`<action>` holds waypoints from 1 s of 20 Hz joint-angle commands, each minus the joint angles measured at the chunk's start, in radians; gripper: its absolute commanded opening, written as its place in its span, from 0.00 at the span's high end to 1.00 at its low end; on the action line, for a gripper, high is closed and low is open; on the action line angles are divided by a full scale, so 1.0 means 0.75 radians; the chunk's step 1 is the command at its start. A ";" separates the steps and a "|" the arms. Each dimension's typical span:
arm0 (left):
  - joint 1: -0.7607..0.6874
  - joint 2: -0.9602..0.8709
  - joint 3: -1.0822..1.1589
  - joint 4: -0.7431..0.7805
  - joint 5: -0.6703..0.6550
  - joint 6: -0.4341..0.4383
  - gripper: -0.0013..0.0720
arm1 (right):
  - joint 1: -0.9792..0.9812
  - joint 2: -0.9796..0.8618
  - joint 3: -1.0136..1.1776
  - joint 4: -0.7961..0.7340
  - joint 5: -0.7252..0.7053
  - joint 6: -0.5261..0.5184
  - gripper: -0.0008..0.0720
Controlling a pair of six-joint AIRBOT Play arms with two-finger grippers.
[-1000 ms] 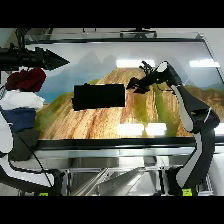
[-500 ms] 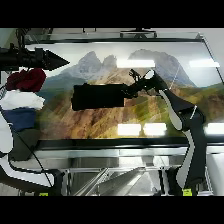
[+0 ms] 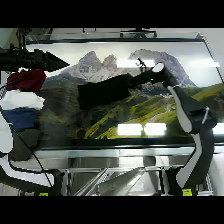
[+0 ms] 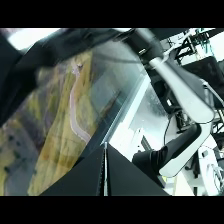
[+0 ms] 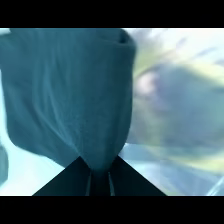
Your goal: Fold the shirts.
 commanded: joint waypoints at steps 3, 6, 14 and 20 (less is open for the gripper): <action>-0.001 0.001 0.000 0.001 -0.005 -0.002 0.96 | -0.403 0.227 -0.017 -0.325 0.099 0.201 0.97; -0.001 0.001 0.000 0.001 -0.003 -0.002 0.96 | -0.708 0.357 -0.152 -0.412 0.061 0.244 0.97; -0.001 0.001 0.000 0.001 0.001 -0.001 0.96 | -1.453 0.752 -0.956 -0.505 -0.338 0.219 0.97; -0.001 0.001 0.000 0.001 -0.005 -0.002 0.96 | -1.605 0.794 -1.385 -0.479 -0.585 0.158 0.97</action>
